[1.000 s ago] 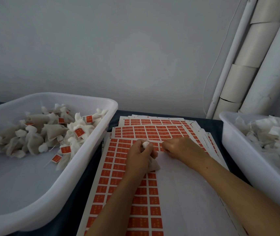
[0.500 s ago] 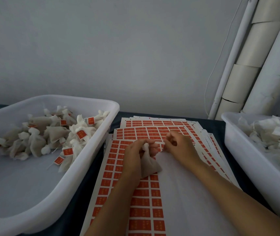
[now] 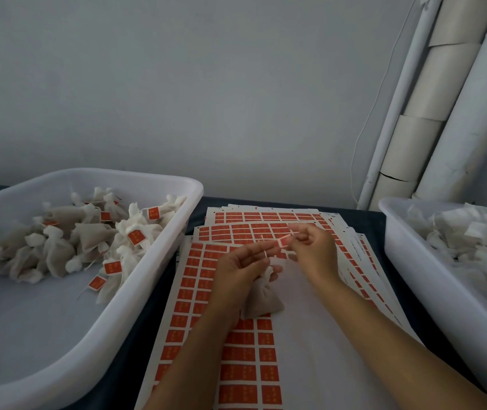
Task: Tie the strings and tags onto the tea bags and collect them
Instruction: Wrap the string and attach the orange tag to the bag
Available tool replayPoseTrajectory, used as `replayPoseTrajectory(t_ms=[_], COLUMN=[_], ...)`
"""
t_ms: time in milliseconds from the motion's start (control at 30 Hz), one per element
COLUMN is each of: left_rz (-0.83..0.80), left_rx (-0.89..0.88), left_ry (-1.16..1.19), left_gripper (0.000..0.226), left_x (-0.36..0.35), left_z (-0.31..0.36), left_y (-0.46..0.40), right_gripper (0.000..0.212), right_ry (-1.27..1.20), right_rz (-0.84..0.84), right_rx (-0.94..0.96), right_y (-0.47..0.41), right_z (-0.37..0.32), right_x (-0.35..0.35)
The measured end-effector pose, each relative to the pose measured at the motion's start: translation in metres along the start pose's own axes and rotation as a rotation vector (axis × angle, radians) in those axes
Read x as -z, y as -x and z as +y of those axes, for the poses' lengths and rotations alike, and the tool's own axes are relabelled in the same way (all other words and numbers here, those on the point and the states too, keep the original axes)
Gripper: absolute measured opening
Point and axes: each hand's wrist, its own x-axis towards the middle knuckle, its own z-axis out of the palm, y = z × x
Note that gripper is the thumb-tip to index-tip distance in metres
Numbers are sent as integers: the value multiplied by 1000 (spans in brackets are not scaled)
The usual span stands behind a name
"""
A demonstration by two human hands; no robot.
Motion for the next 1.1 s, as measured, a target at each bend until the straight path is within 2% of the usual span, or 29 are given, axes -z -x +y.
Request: replayPoseTrajectory(t_ms=[100,200,333,767,1100], left_rz=[-4,-8,-24,-112,-135], left_rx=[-13,-34,-61,-104,-132], left_ry=[-34,-48,-63,-156,-174], left_gripper=[29,32,35,41,43], left_x=[-1,0,-2,-4,-4], left_z=[0,-1,-1,-4,-5], left_y=[1,1,1,3,3], right_gripper=[24,10,7,7,8], right_ry=[-204,-400,-504,-249,-168], right_rz=[94,49,-30,-209,-208], right_rx=[-47,-119,-125,28,62], right_y=[4,12,26,42,42], right_z=[-10,-18,-17,-10,-7], right_x=[7,15,23,23,25])
